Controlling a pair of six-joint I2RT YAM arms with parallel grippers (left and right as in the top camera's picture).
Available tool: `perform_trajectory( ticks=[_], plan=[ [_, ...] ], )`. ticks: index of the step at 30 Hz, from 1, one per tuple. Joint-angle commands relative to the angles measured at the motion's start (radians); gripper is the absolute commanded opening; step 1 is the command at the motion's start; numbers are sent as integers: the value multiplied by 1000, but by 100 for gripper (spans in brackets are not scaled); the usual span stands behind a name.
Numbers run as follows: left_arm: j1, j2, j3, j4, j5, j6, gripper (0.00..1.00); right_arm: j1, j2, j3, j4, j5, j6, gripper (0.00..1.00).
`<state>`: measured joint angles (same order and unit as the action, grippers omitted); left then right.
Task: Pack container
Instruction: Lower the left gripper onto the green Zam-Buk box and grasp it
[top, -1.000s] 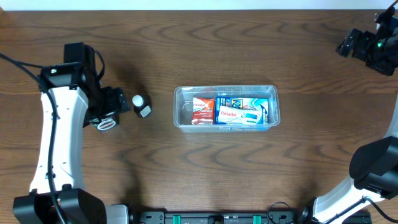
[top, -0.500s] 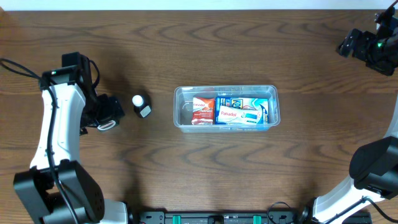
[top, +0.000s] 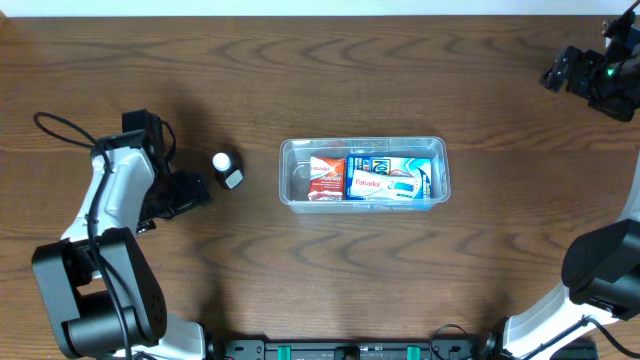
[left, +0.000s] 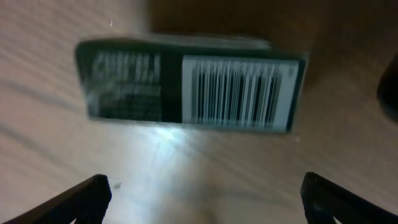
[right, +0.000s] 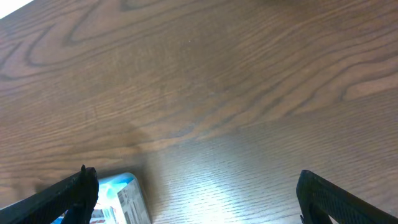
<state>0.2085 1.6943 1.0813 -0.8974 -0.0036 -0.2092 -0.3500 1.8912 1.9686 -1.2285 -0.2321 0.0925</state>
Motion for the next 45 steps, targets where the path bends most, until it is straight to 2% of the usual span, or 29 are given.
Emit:
perform_trajectory(
  ticks=[1, 23, 36, 45],
  plan=[
    [3, 2, -34, 51, -5, -6, 98, -5, -24, 13, 2, -4, 7, 99],
    [3, 2, -174, 393, -25, -5, 98, -5, -24, 14, 3, -4, 7, 99],
    [3, 2, -176, 496, -42, 8, 98, -5, -24, 13, 2, -4, 7, 99],
    [3, 2, -176, 523, -42, 64, 98, -5, -24, 13, 2, -4, 7, 99]
  ],
)
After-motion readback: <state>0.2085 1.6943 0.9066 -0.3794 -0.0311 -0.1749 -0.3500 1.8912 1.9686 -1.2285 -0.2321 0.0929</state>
